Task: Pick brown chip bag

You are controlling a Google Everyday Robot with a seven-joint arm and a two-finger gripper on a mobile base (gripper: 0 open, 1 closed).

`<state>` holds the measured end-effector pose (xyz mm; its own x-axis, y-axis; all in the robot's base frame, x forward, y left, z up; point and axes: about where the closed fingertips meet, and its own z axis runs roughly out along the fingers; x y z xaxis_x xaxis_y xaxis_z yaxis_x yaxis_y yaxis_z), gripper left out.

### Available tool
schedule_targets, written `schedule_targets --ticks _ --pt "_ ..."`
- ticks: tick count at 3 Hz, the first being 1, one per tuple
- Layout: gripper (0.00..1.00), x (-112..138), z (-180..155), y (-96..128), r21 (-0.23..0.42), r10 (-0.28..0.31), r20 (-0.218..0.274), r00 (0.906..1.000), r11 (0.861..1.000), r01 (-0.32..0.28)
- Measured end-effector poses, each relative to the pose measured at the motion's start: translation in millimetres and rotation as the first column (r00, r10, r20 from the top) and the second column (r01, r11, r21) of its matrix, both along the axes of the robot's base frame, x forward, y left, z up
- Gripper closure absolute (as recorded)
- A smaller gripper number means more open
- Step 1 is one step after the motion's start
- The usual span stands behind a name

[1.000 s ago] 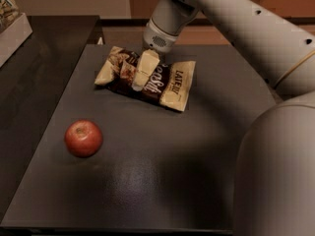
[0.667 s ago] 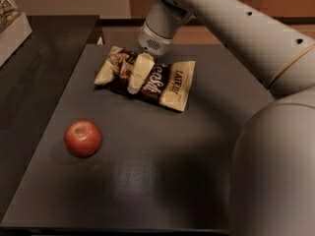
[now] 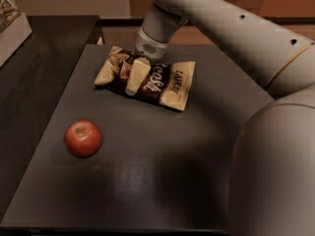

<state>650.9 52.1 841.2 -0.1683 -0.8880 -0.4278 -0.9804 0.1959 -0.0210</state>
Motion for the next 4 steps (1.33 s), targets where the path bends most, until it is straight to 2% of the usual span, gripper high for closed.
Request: schedule_targets --ticks 2,3,4 --pt "0.64 5.4 7.5 -10.3 0.009 -0.031 0.010 0.9995 0.999 0.030" --pt "0.87 8.2 23.7 -18.8 0.024 -0.034 0.047 0.9983 0.999 0.033" --pt "1.00 7.8 55.1 -22.5 0.047 0.001 0.118 0.9930 0.999 -0.007"
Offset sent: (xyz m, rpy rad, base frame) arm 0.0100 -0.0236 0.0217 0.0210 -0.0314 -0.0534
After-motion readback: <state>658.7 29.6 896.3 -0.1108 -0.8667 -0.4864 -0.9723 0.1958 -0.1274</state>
